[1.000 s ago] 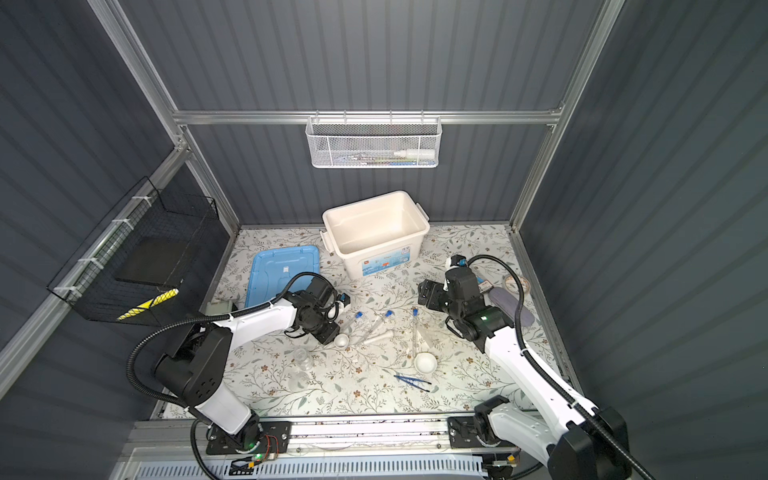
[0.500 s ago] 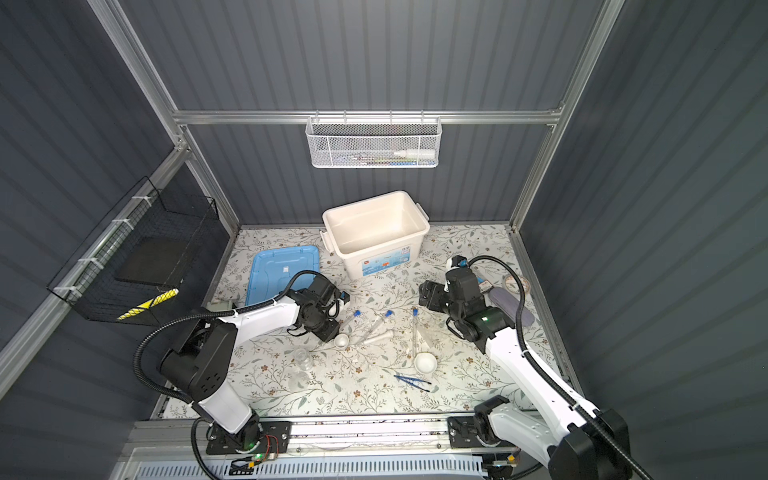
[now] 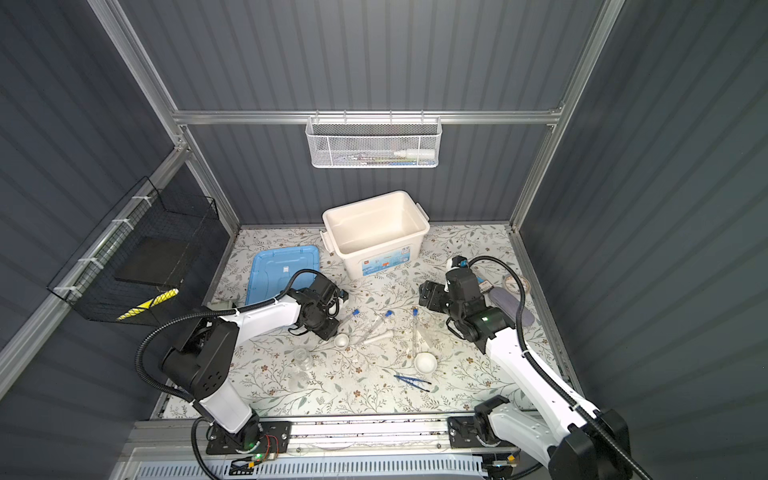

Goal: Organize the chemistry lab equipment
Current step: 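Lower the left gripper and close it around the test tube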

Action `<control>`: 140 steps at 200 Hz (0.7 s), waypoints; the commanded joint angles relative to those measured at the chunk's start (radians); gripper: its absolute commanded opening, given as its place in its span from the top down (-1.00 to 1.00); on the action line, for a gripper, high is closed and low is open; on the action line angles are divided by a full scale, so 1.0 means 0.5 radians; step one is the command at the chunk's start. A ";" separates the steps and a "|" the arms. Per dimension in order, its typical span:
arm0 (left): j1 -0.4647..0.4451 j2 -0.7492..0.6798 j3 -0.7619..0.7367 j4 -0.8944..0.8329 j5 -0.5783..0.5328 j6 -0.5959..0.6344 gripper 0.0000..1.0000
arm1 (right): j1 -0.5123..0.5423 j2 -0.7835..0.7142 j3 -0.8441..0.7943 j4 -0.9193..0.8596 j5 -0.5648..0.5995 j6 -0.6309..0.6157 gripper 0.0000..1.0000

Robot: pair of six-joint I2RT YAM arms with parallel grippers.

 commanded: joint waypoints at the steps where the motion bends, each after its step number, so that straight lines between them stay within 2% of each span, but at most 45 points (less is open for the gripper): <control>1: -0.011 0.058 0.043 -0.012 -0.019 -0.056 0.33 | 0.012 -0.032 -0.017 -0.031 0.025 0.012 -0.74; 62: -0.012 0.114 0.069 -0.012 0.028 -0.099 0.37 | 0.012 -0.009 -0.017 -0.084 0.021 0.046 -0.75; 140: -0.011 0.186 0.116 -0.053 0.009 -0.118 0.51 | 0.012 0.091 -0.014 -0.051 -0.129 0.127 -0.77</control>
